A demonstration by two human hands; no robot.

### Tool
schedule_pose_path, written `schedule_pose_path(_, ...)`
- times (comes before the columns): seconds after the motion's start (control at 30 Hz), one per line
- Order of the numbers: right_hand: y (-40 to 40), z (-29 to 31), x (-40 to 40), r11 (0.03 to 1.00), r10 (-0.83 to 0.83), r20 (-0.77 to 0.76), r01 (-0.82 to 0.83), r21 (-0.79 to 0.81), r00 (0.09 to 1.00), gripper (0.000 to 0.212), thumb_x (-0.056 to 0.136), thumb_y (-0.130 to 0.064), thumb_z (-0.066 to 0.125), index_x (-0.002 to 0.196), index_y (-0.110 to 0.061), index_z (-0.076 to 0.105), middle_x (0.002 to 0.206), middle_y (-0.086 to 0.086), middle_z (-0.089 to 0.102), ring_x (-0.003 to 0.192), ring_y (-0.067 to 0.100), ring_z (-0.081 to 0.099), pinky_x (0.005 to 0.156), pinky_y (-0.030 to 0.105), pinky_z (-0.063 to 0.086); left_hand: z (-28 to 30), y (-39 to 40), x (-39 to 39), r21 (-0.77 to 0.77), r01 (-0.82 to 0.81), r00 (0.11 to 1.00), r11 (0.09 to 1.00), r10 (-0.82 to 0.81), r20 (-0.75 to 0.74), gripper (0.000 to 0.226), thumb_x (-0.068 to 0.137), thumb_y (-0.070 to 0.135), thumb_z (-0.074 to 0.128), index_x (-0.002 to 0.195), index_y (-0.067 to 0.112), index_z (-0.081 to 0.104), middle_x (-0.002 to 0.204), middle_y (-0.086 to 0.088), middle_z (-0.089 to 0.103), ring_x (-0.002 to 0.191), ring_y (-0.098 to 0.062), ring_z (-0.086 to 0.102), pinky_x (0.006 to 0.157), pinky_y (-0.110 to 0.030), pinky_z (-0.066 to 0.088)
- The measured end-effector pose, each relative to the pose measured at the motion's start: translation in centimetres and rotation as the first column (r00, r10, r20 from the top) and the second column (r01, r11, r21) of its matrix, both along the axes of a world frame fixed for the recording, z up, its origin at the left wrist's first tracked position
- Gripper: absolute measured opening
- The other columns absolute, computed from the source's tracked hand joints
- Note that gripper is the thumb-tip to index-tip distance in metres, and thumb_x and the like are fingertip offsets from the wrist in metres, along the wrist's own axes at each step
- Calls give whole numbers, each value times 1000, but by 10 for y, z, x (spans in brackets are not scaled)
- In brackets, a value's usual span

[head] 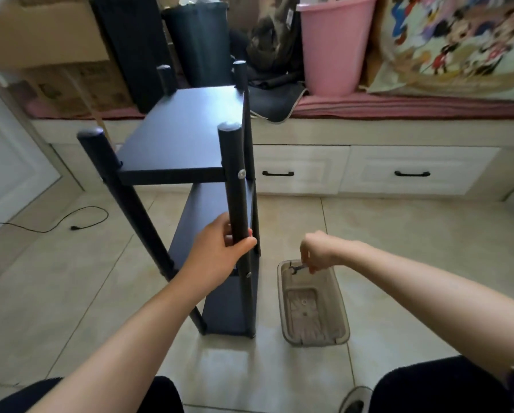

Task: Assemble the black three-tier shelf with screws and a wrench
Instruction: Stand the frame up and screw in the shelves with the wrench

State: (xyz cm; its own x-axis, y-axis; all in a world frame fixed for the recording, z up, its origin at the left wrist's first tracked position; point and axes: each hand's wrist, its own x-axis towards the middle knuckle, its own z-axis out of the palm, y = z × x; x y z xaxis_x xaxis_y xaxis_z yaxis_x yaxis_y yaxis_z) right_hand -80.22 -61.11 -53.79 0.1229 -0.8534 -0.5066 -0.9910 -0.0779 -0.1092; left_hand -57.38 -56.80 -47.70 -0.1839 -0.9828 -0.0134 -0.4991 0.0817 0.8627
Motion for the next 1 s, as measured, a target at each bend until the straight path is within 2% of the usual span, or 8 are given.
schedule_pose_path(0.07, 18, 19, 8, 994, -108, 215, 109, 7, 971, 15, 95, -12, 62, 101, -1, 70, 89, 9, 77, 72, 15, 71, 72, 27, 60, -3, 2, 0, -14, -6, 999, 1000, 5, -46, 20, 93, 25, 70, 110, 28, 58, 107, 12, 68, 97, 0, 64, 60, -4, 46)
schedule_pose_path(0.13, 38, 38, 18, 970, -232, 466, 236, 51, 854, 9, 98, -12, 58, 95, -5, 62, 86, 10, 76, 66, 13, 69, 64, 24, 58, -5, 3, 1, -25, -12, 996, 1000, 10, -87, 20, 94, 23, 70, 110, 24, 58, 110, 9, 68, 96, -3, 66, 59, -3, 47)
schedule_pose_path(0.23, 62, 69, 35, 922, -339, 802, 344, 179, 492, 9, 100, -13, 55, 92, -9, 56, 83, 9, 77, 72, 14, 72, 65, 26, 58, -10, 4, 5, -43, -11, 998, 999, 9, -55, 23, 93, 22, 70, 114, 20, 60, 113, 7, 67, 102, -5, 65, 60, -4, 48)
schedule_pose_path(0.3, 72, 91, 44, 905, -316, 904, 378, 197, 287, 8, 99, -14, 56, 92, -11, 57, 86, 8, 77, 75, 14, 71, 66, 26, 57, -15, 4, 8, -47, -6, 999, 999, 4, -32, 25, 94, 23, 70, 116, 20, 61, 114, 8, 67, 102, -3, 63, 61, -2, 46)
schedule_pose_path(0.43, 78, 110, 62, 849, -298, 952, 475, 232, 67, 5, 100, -14, 53, 97, -10, 55, 100, 8, 75, 81, 17, 67, 67, 28, 58, -22, 2, 9, -37, 7, 1000, 999, -8, -20, 25, 95, 26, 68, 118, 23, 62, 114, 11, 66, 94, 4, 60, 59, -2, 45)
schedule_pose_path(0.63, 66, 115, 83, 835, -247, 966, 491, 249, -68, 6, 103, -15, 48, 101, -9, 48, 105, 10, 69, 75, 22, 72, 65, 32, 59, -36, 0, 3, -55, 45, 999, 997, -46, -16, 19, 97, 33, 63, 116, 33, 57, 104, 18, 63, 99, -2, 62, 71, -12, 48)
schedule_pose_path(0.87, 53, 125, 90, 870, -188, 982, 460, 178, -25, 9, 104, -17, 48, 103, -8, 49, 96, 14, 70, 66, 28, 71, 62, 33, 60, -28, 2, 16, -76, 99, 990, 992, -106, -89, 24, 98, 31, 61, 120, 41, 55, 111, 12, 67, 102, -5, 64, 83, -17, 56)
schedule_pose_path(1.0, 47, 135, 97, 904, -134, 978, 384, 186, -158, 10, 104, -16, 47, 107, -7, 46, 89, 14, 75, 67, 28, 71, 59, 30, 58, -2, 11, 35, -82, 122, 986, 989, -131, -103, 26, 99, 30, 61, 112, 51, 54, 100, 10, 71, 97, -6, 68, 87, -27, 57)
